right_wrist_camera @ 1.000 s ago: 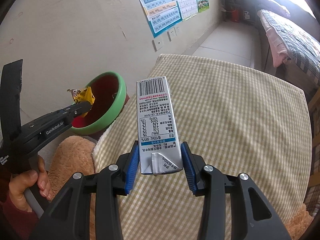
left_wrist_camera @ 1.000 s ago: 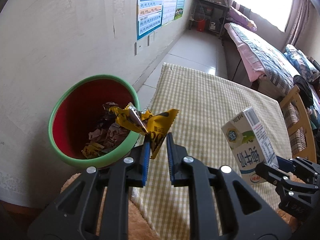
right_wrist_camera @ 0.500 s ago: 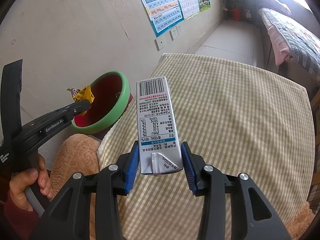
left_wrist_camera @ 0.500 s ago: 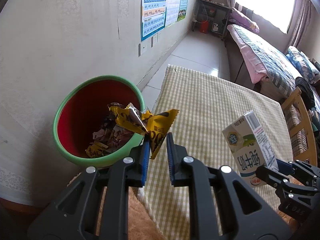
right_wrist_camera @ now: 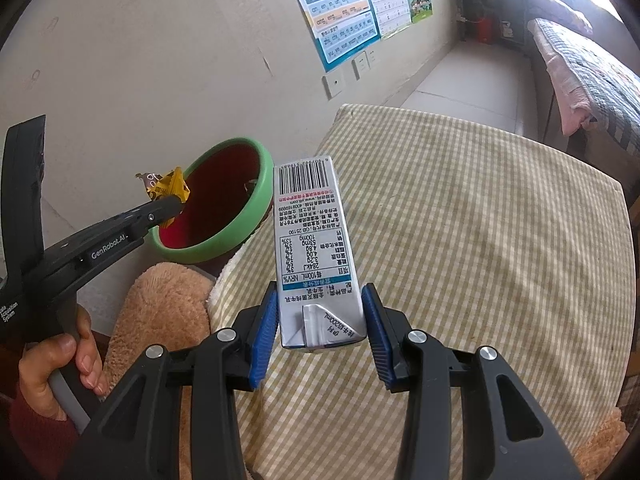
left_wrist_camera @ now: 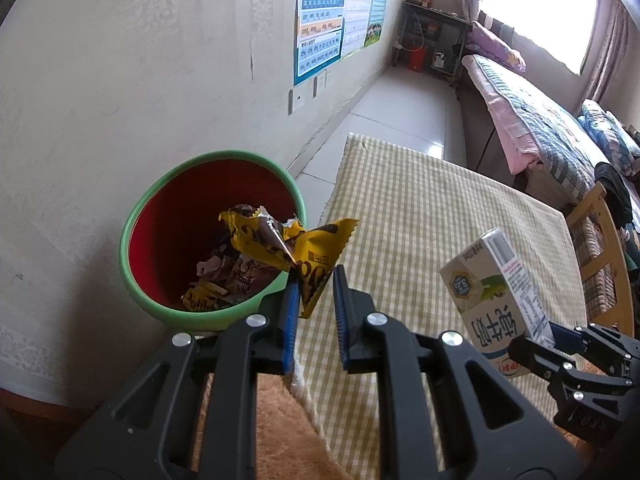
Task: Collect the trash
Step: 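Lift the yellow wrapper toward the bucket with the left gripper while the right holds the carton, then carry the yellow wrapper into the bucket and open the left gripper while the right brings the carton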
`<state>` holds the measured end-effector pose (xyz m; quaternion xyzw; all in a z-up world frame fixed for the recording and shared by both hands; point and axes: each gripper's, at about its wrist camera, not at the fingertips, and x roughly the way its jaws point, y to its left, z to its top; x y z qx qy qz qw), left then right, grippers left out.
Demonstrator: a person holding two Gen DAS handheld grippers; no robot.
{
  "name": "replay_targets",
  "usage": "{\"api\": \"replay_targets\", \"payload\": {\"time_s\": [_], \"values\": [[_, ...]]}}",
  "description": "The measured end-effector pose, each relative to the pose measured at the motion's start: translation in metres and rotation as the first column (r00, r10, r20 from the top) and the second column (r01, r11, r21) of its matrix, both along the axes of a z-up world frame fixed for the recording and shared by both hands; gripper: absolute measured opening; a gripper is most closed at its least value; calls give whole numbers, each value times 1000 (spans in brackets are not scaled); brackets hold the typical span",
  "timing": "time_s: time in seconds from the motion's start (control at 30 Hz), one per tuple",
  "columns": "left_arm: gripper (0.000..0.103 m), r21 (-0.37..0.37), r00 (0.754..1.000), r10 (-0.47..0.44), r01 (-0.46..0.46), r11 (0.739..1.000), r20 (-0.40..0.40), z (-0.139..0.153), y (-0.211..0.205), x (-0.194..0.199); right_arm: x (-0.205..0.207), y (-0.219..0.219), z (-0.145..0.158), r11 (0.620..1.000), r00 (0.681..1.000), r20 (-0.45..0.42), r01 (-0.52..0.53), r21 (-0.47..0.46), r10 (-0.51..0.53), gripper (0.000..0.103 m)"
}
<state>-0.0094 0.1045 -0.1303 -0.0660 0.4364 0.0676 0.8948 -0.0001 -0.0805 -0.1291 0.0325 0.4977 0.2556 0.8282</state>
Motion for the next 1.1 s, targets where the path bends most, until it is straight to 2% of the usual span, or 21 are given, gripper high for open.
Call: {"api": "replay_targets", "payload": {"time_s": [0.53, 0.77, 1.1], "values": [[15, 1, 1000, -16, 16, 1000, 9, 4, -5, -5, -8, -5, -1, 1000, 1000, 1, 1, -9, -1, 38], [15, 23, 999, -30, 30, 999, 25, 9, -8, -8, -11, -9, 5, 1000, 1000, 19, 17, -3, -17, 38], [15, 57, 998, -23, 20, 998, 54, 17, 3, -5, 3, 13, 17, 999, 998, 53, -20, -38, 22, 38]]}}
